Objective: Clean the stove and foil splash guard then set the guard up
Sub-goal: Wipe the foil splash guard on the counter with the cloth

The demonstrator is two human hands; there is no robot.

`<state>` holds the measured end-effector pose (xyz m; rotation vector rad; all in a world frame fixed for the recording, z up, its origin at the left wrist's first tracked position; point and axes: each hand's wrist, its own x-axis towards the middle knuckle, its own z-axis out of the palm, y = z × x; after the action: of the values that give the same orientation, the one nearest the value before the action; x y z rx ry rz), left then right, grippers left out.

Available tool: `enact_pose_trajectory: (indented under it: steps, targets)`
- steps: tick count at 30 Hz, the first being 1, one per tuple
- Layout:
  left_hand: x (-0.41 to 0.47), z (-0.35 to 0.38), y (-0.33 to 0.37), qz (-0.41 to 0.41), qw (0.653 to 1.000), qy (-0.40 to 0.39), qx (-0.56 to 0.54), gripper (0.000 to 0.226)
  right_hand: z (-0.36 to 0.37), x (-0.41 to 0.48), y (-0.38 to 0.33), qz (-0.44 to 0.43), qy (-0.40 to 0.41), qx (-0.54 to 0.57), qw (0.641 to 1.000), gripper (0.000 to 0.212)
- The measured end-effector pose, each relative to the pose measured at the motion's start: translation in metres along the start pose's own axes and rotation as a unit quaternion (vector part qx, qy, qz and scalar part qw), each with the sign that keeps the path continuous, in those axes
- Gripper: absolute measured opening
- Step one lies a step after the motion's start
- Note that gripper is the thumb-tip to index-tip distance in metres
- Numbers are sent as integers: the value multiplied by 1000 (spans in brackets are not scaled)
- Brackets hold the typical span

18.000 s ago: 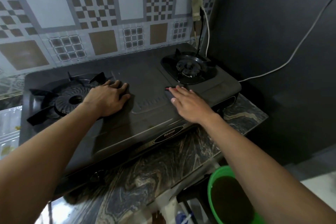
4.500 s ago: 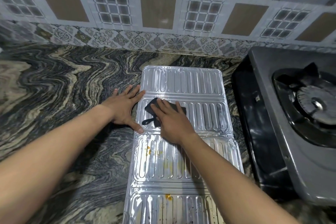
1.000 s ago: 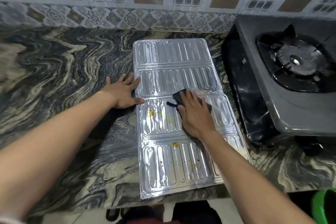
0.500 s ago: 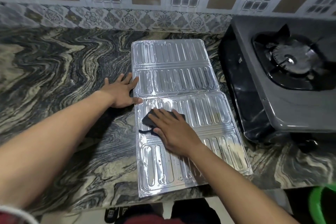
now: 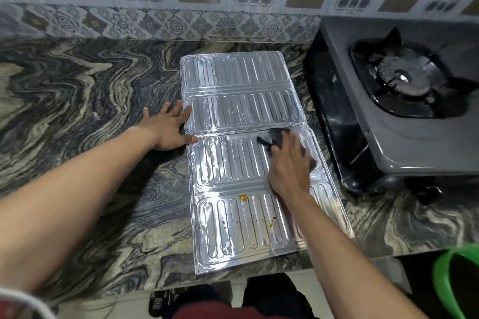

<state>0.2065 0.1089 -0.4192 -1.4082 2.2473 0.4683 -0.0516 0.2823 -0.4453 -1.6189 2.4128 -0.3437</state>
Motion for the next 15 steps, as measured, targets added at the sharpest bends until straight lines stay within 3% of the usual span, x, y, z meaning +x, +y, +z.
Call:
enact_pose_trajectory:
  steps: [3, 5, 8, 10, 15]
  targets:
    - [2, 1, -2, -1, 1000, 6, -7, 97, 10, -25, -33, -150, -49, -17, 987, 31]
    - [2, 1, -1, -2, 1000, 10, -15, 96, 17, -37, -42, -232, -96, -4, 968, 37]
    - [0, 3, 0, -6, 1000, 12, -20, 95, 13, -43, -32, -271, -143, 9, 952, 50]
    - [-2, 4, 1, -10, 1000, 18, -18, 94, 9, -43, -12, -265, -145, -10, 953, 53]
    - [-13, 8, 13, -21, 997, 68, -9, 83, -6, -29, 37, -133, -92, -51, 986, 55]
